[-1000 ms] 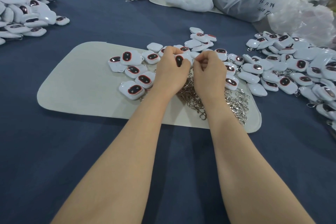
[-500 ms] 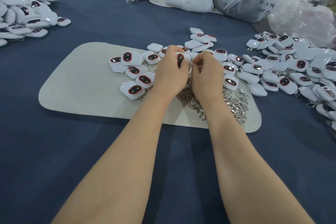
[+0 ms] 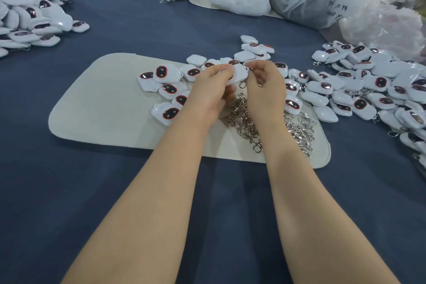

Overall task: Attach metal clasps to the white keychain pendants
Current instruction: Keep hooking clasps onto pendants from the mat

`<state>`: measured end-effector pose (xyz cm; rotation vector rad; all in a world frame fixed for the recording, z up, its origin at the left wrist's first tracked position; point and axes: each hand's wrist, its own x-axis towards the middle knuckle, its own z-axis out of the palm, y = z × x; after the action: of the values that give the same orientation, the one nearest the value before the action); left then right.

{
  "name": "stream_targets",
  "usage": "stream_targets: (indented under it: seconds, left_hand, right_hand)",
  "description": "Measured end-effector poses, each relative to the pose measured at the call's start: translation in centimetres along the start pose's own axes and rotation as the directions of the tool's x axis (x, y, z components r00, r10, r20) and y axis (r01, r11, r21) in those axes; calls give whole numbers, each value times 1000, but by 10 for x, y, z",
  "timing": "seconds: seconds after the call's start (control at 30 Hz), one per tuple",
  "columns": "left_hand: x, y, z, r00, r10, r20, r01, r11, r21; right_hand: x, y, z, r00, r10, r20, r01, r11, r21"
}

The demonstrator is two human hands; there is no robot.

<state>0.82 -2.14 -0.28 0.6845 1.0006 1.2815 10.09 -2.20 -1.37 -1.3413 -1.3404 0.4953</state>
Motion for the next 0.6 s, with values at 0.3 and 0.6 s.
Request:
stream_targets:
  seconds: [0.3, 0.6]
  left_hand:
    - [-1, 3, -2, 993, -101, -69, 85, 976, -202]
    - [1, 2, -2, 989, 51, -140, -67, 992, -112]
  right_hand:
    - [-4, 0, 0, 994, -76, -83, 73, 997, -39]
    - [-3, 1, 1, 989, -142, -29, 135, 976, -173]
